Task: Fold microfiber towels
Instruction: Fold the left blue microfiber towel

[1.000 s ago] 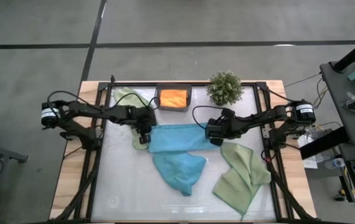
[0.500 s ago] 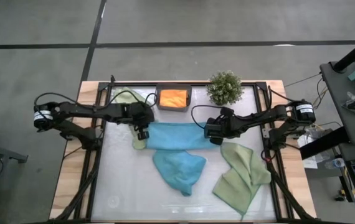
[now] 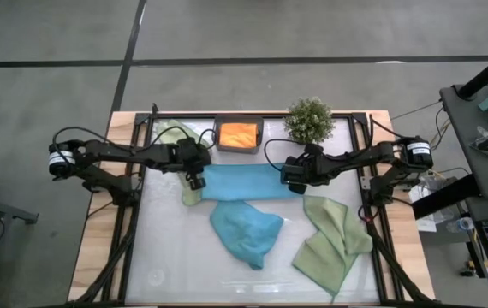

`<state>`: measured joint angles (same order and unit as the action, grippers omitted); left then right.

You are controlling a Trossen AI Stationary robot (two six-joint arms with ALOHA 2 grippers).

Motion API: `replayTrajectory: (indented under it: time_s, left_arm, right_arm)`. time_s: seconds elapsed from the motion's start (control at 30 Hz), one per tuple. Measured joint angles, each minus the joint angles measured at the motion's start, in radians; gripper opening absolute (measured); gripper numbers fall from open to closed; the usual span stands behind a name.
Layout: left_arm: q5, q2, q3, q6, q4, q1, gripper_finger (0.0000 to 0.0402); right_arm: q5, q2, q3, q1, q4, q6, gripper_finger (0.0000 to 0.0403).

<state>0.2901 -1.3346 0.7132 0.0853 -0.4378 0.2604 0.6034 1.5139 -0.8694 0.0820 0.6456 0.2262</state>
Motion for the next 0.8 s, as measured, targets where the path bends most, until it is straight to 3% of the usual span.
replayTrajectory:
  time_s: [0.27, 0.4, 0.63, 0.8]
  left_arm:
    - [0.006, -0.020, -0.002, -0.025, 0.037, 0.000, 0.0000]
    - [0.011, -0.035, -0.003, -0.028, 0.049, 0.000, 0.0010]
    - [0.014, -0.023, 0.006, -0.028, 0.061, 0.000, 0.0088]
    - [-0.019, -0.005, 0.042, -0.077, 0.088, -0.029, 0.0130]
  right_arm:
    - [0.000, 0.000, 0.001, 0.000, -0.025, 0.009, 0.0010]
    - [-0.001, 0.000, 0.001, 0.000, -0.022, 0.008, 0.0033]
    - [-0.019, -0.004, -0.028, 0.000, 0.021, 0.008, 0.0091]
    - [-0.116, -0.024, -0.070, -0.006, 0.043, 0.025, 0.0100]
